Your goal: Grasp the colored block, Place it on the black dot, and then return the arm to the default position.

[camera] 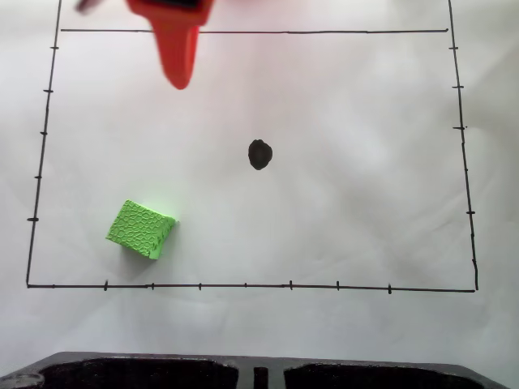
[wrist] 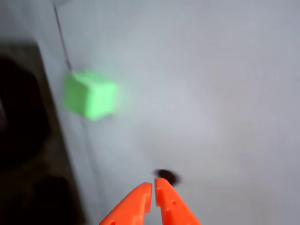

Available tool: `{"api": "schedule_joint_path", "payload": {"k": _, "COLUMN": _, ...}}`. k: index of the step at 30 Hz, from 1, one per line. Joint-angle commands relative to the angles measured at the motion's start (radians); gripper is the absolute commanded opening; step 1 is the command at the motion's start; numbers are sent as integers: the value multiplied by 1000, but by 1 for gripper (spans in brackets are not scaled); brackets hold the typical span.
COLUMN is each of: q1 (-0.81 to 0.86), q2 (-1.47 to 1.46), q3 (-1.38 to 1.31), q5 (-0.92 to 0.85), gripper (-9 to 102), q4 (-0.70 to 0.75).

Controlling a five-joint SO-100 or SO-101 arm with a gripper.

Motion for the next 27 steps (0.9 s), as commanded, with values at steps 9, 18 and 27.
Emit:
{"api": "schedule_joint_path", "payload": {"k": 9, "q1": 86, "q2": -471, "q3": -482, "q5": 78, "gripper": 1, "q4": 17}}
{"api": "schedule_joint_path", "payload": {"k": 18, "q1": 87, "q2": -724, "q3": -678, "q5": 97, "gripper": 14, "q4": -3}}
{"api": "schedule_joint_path", "payload": {"k": 27, "q1": 78, "q2": -854, "q3": -699, "q5": 150, "gripper": 33, "q4": -6}}
